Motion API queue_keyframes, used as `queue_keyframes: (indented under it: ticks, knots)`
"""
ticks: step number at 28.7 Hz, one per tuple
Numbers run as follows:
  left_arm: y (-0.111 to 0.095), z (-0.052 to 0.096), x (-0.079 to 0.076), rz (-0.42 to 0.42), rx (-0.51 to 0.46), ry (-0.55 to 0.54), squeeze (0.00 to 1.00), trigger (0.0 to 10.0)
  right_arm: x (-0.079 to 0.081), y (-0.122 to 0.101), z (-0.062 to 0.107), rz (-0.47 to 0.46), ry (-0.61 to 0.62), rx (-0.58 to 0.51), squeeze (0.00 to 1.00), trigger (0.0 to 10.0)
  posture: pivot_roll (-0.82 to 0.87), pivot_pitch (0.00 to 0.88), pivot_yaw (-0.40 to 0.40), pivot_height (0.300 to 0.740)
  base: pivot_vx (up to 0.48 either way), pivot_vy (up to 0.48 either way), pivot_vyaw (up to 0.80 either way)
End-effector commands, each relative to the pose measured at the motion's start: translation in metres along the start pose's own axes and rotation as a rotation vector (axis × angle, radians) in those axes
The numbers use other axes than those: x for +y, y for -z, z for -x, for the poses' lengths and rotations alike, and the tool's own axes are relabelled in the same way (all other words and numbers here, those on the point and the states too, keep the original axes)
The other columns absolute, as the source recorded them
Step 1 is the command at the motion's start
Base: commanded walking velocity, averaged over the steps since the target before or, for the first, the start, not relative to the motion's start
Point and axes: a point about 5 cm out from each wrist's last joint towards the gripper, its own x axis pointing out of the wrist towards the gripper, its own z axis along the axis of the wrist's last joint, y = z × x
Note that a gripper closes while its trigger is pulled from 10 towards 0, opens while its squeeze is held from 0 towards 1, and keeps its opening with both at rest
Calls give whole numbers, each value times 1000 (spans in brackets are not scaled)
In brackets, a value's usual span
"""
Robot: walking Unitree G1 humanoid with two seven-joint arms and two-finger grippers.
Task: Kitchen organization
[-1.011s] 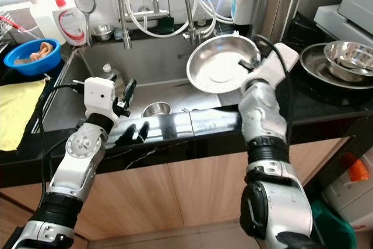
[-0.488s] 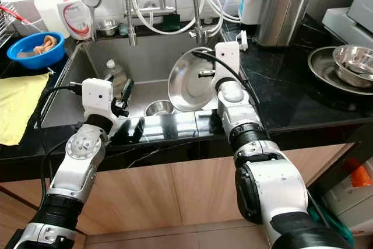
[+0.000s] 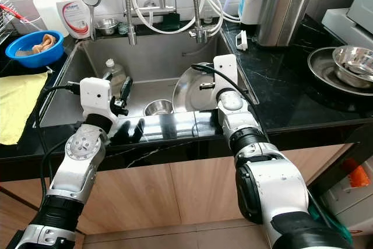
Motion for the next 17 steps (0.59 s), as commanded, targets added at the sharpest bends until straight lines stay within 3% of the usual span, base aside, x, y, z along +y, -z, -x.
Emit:
queue_keyframes:
  ticks: [1,2,3,7,9,11,12,13,17]
  knots:
    - [-2,1,3,-9,-9,-14,0,10000,2,-11,-1,3,-6,-24,0,10000,-96,0,36,740,0,0,0]
    - [-1,2,2,-5,-3,-11,0,10000,0,-3,-1,-11,3,-1,1000,10000,-100,0,42,740,0,0,0]
    - [1,4,1,1,6,-6,0,10000,-2,10,1,-30,15,33,965,10000,-99,0,44,740,0,0,0]
    - [3,5,1,3,17,-4,0,10000,-1,17,2,-35,16,48,922,10000,-103,0,46,740,0,0,0]
    - [6,6,0,6,28,-3,0,10000,1,20,3,-37,15,54,784,10000,-107,0,50,740,0,0,0]
    - [7,7,0,7,31,-3,0,10000,1,21,3,-37,13,56,769,10000,-107,0,50,740,0,0,0]
    - [7,7,1,9,33,-4,0,10000,2,23,3,-37,10,60,506,10000,-107,0,51,740,0,0,0]
    - [7,7,1,10,33,-5,0,10000,3,23,3,-36,6,58,0,10000,-106,0,51,740,0,0,0]
    - [8,8,0,14,33,-7,0,10000,3,19,3,-36,7,27,0,10000,-105,0,50,740,0,0,0]
